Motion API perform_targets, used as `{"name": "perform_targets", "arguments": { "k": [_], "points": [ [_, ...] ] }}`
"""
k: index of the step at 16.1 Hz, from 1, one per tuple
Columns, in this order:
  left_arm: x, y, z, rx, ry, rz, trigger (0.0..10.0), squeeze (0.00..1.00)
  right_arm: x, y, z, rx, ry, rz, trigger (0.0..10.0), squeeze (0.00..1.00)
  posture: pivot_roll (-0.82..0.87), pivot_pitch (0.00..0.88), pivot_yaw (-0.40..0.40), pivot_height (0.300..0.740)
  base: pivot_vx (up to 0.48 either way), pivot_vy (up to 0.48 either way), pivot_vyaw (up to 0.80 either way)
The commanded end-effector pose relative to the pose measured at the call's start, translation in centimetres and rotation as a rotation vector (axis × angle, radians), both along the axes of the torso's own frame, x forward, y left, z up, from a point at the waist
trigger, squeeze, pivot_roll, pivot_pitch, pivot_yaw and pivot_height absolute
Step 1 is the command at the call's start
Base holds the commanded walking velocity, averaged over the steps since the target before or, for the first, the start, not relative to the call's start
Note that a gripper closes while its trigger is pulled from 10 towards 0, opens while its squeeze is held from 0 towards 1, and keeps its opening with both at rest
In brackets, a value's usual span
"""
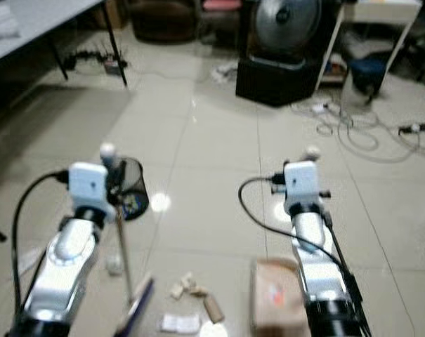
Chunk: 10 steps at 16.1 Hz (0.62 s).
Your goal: Sweep floor
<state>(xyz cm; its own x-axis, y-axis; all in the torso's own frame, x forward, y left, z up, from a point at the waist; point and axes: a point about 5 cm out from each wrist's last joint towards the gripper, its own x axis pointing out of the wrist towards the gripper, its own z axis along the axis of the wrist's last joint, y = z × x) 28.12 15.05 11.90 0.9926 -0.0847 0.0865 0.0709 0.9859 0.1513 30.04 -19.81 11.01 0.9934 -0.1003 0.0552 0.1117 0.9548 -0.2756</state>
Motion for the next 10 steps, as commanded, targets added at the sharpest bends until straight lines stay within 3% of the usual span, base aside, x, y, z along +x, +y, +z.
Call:
{"name": "perform_targets", "arguments": {
  "k": [1, 7, 8, 9, 10],
  "points": [
    [0.2, -0.5, 0.0, -0.013, -0.011, -0.002, 10.0, 0.0, 0.2, -0.8, 0.5, 0.018, -0.035, 0.0, 10.0, 0.0, -0.04, 0.051, 0.044, 0.74, 0.0, 0.0, 0.0],
    [0.0, -0.5, -1.0, -0.066, 0.01, 0.011, 10.0, 0.0, 0.8, -0.8, -0.9, 0.042, -0.021, 0.105, 10.0, 0.0, -0.03, 0.157, 0.028, 0.74, 0.0, 0.0, 0.0],
    [-0.1, -0.8, -1.1, -0.087, 0.007, -0.028, 3.1, 0.0, 0.9, -0.7, -0.9, 0.024, -0.037, 0.128, 0.0, 0.0, -0.03, 0.177, 0.023, 0.74, 0.0, 0.0, 0.0],
    [-0.1, -0.9, -1.1, -0.085, 0.002, -0.036, 0.0, 0.0, 1.0, -0.6, -0.8, 0.01, -0.043, 0.133, 0.0, 0.0, -0.02, 0.194, 0.02, 0.74, 0.0, 0.0, 0.0],
    [-0.3, -1.1, -1.1, -0.066, -0.006, -0.031, 0.0, 0.0, 1.3, -0.6, -0.6, -0.054, -0.064, 0.138, 2.5, 0.0, -0.01, 0.216, 0.016, 0.74, 0.0, 0.0, 0.0]
  ]
}}
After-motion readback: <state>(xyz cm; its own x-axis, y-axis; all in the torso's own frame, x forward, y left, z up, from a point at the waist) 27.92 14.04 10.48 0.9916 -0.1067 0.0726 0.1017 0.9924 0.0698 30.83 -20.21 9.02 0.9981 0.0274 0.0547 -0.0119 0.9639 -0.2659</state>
